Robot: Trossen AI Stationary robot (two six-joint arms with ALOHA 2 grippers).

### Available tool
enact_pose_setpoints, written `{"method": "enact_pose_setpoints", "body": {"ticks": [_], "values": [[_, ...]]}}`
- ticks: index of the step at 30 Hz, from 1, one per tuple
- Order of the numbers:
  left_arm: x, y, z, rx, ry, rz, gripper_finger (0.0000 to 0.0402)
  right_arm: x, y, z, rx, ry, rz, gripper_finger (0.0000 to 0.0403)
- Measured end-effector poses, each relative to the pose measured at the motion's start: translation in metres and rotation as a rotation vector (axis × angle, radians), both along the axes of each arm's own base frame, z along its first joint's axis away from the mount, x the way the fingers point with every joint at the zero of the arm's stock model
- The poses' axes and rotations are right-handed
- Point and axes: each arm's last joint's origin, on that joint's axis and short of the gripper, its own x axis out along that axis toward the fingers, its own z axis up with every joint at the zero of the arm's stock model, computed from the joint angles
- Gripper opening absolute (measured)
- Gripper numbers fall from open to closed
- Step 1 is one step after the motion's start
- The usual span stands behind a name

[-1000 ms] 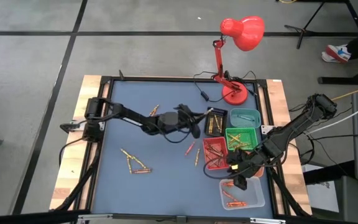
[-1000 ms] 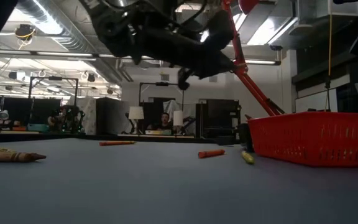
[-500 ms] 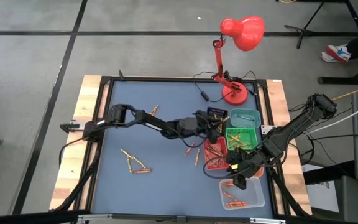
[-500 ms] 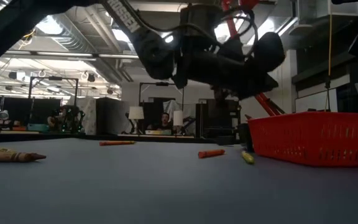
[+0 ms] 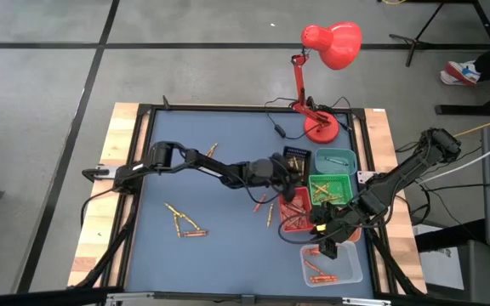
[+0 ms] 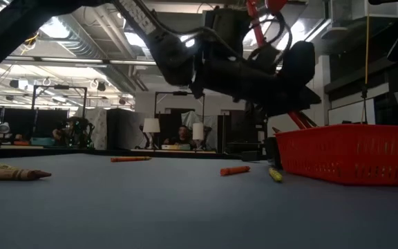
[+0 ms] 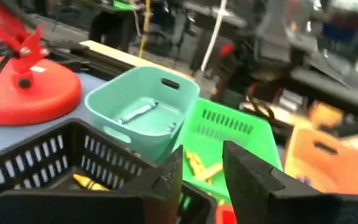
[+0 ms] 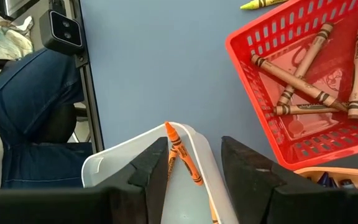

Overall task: Sort crayons
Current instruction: Put the orange crayon into the transparent bin

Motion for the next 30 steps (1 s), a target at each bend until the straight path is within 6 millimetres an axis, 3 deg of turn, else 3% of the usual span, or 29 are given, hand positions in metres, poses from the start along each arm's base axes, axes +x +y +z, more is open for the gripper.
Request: {"method": "enact_pose_setpoints", "body": {"ticks": [7, 12, 15, 24, 30], "values": [[-0.016, -0.005, 0.027, 0.109, 0.267, -0.048, 0.0096, 0.000, 0.000, 0.000, 0.000, 0.000, 0.000, 0.0147], [-0.040, -0.017, 0.050, 0.083, 0.481, -0.078, 0.0095, 0.000, 0.000, 0.000, -0.020, -0.015, 0.033, 0.0147], [-0.051, -0.031, 0.053, 0.036, 0.582, -0.090, 0.0095, 0.000, 0.000, 0.000, -0.029, -0.026, 0.053, 0.0147], [-0.067, -0.080, 0.031, -0.004, 0.772, -0.131, 0.0095, 0.001, 0.000, 0.001, -0.043, -0.038, 0.055, 0.0147], [-0.067, -0.094, 0.013, 0.021, 0.802, -0.058, 0.0095, 0.001, -0.001, 0.001, -0.059, -0.050, 0.040, 0.0147]]}}
